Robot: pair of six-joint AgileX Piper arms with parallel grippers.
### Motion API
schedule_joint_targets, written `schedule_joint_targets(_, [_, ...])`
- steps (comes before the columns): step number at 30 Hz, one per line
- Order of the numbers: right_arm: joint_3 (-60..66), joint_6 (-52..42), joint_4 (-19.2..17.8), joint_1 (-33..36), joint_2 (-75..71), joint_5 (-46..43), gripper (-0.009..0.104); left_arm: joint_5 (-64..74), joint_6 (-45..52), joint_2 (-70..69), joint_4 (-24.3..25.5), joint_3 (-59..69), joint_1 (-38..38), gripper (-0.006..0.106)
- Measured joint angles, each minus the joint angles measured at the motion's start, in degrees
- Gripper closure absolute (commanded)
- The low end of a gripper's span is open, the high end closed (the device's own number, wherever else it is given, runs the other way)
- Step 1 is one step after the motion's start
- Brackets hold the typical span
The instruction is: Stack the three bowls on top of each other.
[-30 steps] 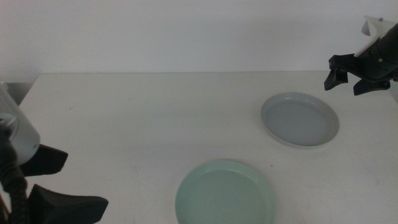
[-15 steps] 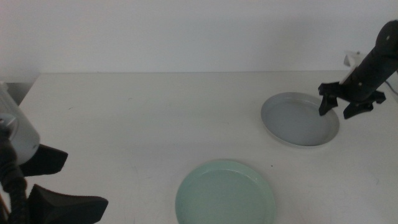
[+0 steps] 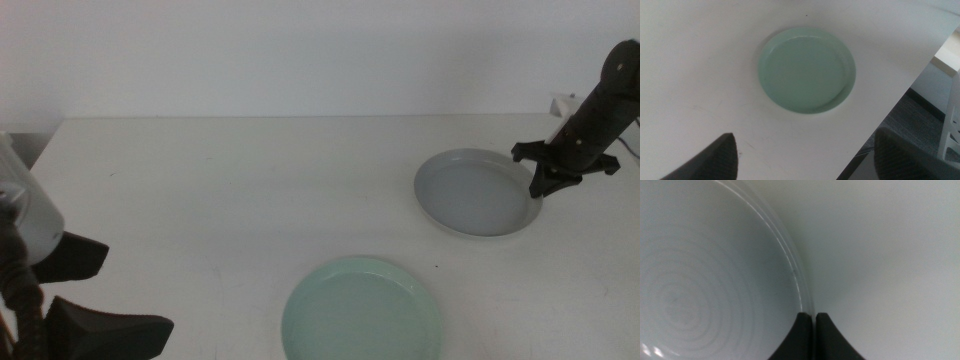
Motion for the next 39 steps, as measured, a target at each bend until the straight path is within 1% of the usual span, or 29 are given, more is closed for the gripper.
schedule_joint_targets(3, [3.2, -0.5, 1.5, 0.1, -3.7, -1.0, 0.096, 0.0, 0.0, 0.0, 0.0, 0.0, 0.0, -0.004])
schedule_joint_targets(5, [7.3, -1.3, 3.8, 0.2, -8.1, -2.9, 0.096, 0.0, 0.0, 0.0, 0.0, 0.0, 0.0, -0.004])
schedule_joint_targets(11, [23.9, -6.6, 13.6, 2.0, -22.3, -8.3, 0.096, 0.0, 0.0, 0.0, 0.0, 0.0, 0.0, -0.004])
schedule_joint_targets(13, [27.7, -7.8, 16.2, 3.6, -25.6, -8.8, 0.096, 0.0, 0.0, 0.0, 0.0, 0.0, 0.0, -0.004])
schedule_joint_targets(15, [30.2, -8.8, 17.7, 5.4, -27.8, -8.7, 0.096, 0.0, 0.0, 0.0, 0.0, 0.0, 0.0, -0.004])
schedule_joint_targets(17, [32.5, -10.0, 18.4, 7.6, -29.6, -8.2, 0.096, 0.0, 0.0, 0.0, 0.0, 0.0, 0.0, -0.004])
schedule_joint_targets(22, [36.7, -11.0, 18.6, 13.1, -31.6, -7.3, 0.096, 0.0, 0.0, 0.0, 0.0, 0.0, 0.0, -0.004])
schedule_joint_targets(28, [40.1, -11.1, 18.6, 19.3, -31.8, -9.2, 0.096, 0.0, 0.0, 0.0, 0.0, 0.0, 0.0, -0.004])
schedule_joint_targets(39, [42.5, -11.1, 18.6, 23.1, -31.8, -12.5, 0.096, 0.0, 0.0, 0.0, 0.0, 0.0, 0.0, -0.004])
